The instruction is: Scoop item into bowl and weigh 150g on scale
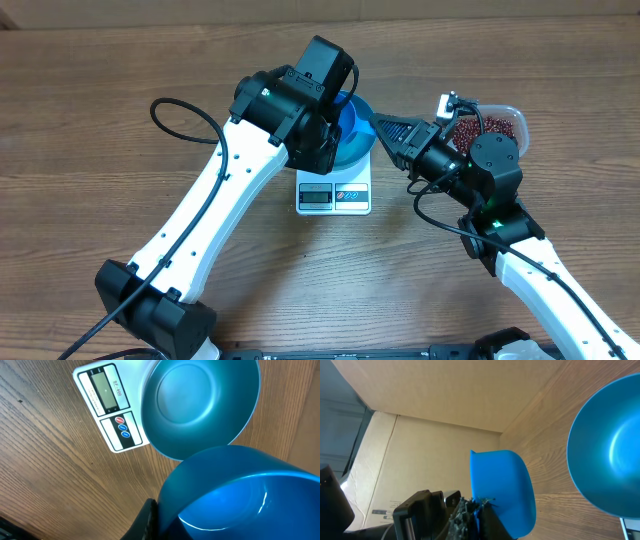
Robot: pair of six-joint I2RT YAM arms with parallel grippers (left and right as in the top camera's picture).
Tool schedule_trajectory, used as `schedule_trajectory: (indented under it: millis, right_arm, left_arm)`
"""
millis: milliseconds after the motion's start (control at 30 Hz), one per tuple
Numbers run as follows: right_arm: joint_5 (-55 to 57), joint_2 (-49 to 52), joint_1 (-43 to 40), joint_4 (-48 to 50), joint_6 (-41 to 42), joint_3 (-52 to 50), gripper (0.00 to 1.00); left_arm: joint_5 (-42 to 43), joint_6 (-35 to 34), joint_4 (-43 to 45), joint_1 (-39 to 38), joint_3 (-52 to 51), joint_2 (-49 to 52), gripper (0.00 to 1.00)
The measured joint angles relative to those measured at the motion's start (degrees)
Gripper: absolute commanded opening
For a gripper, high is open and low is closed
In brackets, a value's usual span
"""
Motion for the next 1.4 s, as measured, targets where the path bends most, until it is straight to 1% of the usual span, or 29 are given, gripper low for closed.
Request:
schedule_trajectory:
  millis: [267, 333, 367, 400, 433, 467, 500, 567, 600, 1133, 1300, 1400]
  right_arm:
    - [0.0, 0.0, 0.0, 0.0, -0.3, 0.0, 0.04]
    - [0.0, 0.0, 0.0, 0.0, -0.7, 0.0, 0.04]
    - [0.0, 0.0, 0.0, 0.0, -0.9, 0.0, 0.04]
    - [0.0, 0.0, 0.0, 0.0, -1.1, 0.0, 0.04]
    - [0.0, 0.0, 0.0, 0.0, -1.1, 0.0, 0.04]
    - [0.0, 0.0, 0.0, 0.0, -1.2, 0.0, 0.04]
    - [0.0, 0.0, 0.0, 0.0, -1.2, 0.0, 0.04]
    - [0.0, 0.0, 0.0, 0.0, -1.3, 0.0, 0.04]
    - [0.0, 0.0, 0.0, 0.0, -1.3, 0.0, 0.04]
    - [0.2, 0.0, 0.0, 0.0, -1.5, 0.0, 0.04]
    - [0.5, 0.0, 0.0, -0.3, -1.5, 0.0, 0.04]
    - [1.0, 0.0, 0.0, -0.9, -1.5, 0.0, 0.04]
  left_arm:
    - [0.0, 0.0, 0.0, 0.0, 0.0, 0.0, 0.05]
    - [0.0, 0.0, 0.0, 0.0, 0.0, 0.0, 0.1]
    - [0.0, 0.0, 0.0, 0.0, 0.0, 0.0, 0.15]
    - [0.0, 0.0, 0.0, 0.0, 0.0, 0.0, 0.23]
    - [-0.1, 0.0, 0.0, 0.0, 0.0, 0.0, 0.34]
    - [-0.2, -0.3, 0.0, 0.0, 0.0, 0.0, 0.54]
    - [-0.2, -0.4, 0.0, 0.0, 0.0, 0.0, 0.71]
    - [-0.2, -0.2, 0.0, 0.0, 0.0, 0.0, 0.98]
    - [-0.3, -0.2, 0.0, 0.0, 0.0, 0.0, 0.99]
    - [-0.5, 0.3, -0.4, 0.0, 0.0, 0.0, 1.0]
    - [-0.7, 2.5, -0.4, 0.2, 0.0, -0.1, 0.99]
    - [-0.9, 5.4, -0.4, 1.0, 0.0, -1.1, 1.0]
